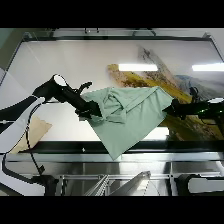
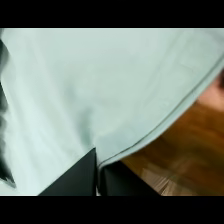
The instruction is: Fold the shirts.
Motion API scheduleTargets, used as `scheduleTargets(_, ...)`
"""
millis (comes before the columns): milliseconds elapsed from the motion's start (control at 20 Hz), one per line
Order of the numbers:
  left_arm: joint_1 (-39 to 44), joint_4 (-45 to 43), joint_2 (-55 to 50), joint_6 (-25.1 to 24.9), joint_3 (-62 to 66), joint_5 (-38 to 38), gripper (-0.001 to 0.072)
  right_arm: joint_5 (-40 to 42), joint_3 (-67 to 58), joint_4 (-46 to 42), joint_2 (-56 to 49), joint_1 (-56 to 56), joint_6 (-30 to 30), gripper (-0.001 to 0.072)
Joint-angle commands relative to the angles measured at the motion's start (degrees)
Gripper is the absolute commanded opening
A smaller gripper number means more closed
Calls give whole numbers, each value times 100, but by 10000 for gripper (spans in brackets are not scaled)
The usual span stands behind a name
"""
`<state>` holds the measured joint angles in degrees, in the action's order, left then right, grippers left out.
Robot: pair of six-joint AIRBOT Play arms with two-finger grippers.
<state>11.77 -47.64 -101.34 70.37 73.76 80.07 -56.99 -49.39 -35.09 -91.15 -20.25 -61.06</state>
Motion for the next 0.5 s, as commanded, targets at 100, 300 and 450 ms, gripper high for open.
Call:
scheduleTargets(100,-7,710,-136,-568,7,243,15,-271,-101,649,35,0,350,19)
scheduleTargets(300,-647,2780,778,-1097,7,872,17,-1073,-660,621,763,-245,426,19)
scheduleTargets(450,-1451,3598,1659,-1064,0,1086,17,-1161,-1484,625,1596,-678,238,19)
